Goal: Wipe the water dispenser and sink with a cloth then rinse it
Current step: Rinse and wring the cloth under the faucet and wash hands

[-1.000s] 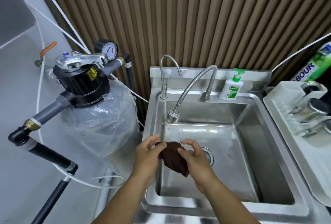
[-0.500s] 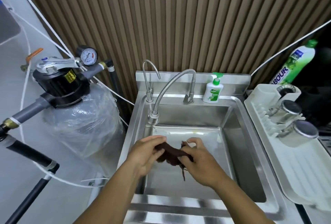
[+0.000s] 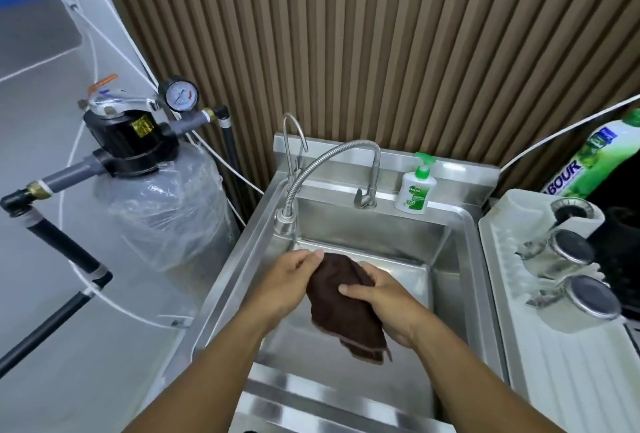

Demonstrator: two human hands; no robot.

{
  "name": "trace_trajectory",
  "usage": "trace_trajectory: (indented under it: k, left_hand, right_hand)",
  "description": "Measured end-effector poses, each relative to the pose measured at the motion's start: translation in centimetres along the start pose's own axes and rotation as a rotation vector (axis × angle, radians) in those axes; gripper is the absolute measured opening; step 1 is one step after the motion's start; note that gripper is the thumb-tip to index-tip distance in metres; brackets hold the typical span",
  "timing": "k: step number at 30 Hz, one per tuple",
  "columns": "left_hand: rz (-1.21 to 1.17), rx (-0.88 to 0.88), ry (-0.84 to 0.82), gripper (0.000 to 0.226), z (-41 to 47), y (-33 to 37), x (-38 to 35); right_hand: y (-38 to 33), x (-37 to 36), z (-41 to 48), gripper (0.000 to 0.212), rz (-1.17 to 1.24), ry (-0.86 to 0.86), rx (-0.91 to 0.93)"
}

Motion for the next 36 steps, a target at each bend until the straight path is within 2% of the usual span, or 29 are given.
trace_trajectory:
  k: [5,6,8,9,11,12,14,15,17,18,21,24,31,34,36]
  left_hand:
    - [-0.016,0.055,0.013,0.055,1.9,-1.8,0.2]
    - [-0.018,0.071,0.052,0.054,2.3,-2.1,0.9]
    - [0.029,0.096,0.24,0.041,3.2,-2.9,3.6]
    - [0.055,0.09,0.341,0.042,3.6,-2.6,5.2]
    - [0.14,0.013,0.403,0.068,5.5,-1.8,7.7]
    - [0.174,-0.038,0.369,0.077,6.7,-1.4,8.2]
    - [0.24,-0.115,0.26,0.069,9.0,-0.8,8.4]
    - [0.259,-0.129,0.209,0.056,9.7,-0.5,8.2]
    - [0.321,-0.148,0.171,0.014,10.4,-0.3,7.9]
    - [0.358,-0.166,0.174,0.014,10.8,-0.5,7.7]
    - [0.407,-0.175,0.195,0.035,11.2,-1.6,7.4]
    - [0.397,-0.218,0.163,0.037,10.5,-1.4,6.0]
    - [0.452,-0.397,0.089,0.038,6.6,3.3,-0.4]
    - [0.365,-0.417,-0.007,0.026,5.8,4.8,-2.2]
    - [0.187,-0.312,-0.055,0.034,6.5,3.7,-1.7]
  right_hand:
    - [1.5,-0.3,1.4,0.035,0.191,-0.03,-0.113]
    - [1.9,-0.1,1.7,0.035,0.225,-0.012,-0.121]
    - [2.6,0.4,2.2,0.035,0.287,0.035,-0.14]
    - [3.1,0.7,2.4,0.036,0.314,0.05,-0.15]
    - [3.9,0.9,2.9,0.037,0.36,0.072,-0.172]
    - [4.3,1.0,3.1,0.037,0.387,0.087,-0.183]
    - [5.4,1.3,3.7,0.04,0.435,0.133,-0.198]
    - [5.9,1.4,3.8,0.042,0.458,0.164,-0.202]
    - [7.1,1.7,4.1,0.044,0.478,0.221,-0.21]
    - [7.4,1.9,4.2,0.044,0.476,0.253,-0.207]
    - [8.3,2.9,4.1,0.041,0.458,0.311,-0.226]
    - [8.9,4.2,3.9,0.042,0.453,0.369,-0.224]
    - [10.2,5.3,3.7,0.06,0.562,0.412,-0.232]
    - [10.3,4.8,4.2,0.066,0.629,0.368,-0.226]
    - [10.4,4.6,4.5,0.064,0.668,0.341,-0.232]
Point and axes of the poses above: each hand's wrist, its own z-axis towards the middle knuckle, its own x-axis out of the back of the hand, y = z × x, the point moved 8 cm from there along z, towards the middle knuckle, and after that the axes turned 15 degrees about z, right-handed, at the moved point
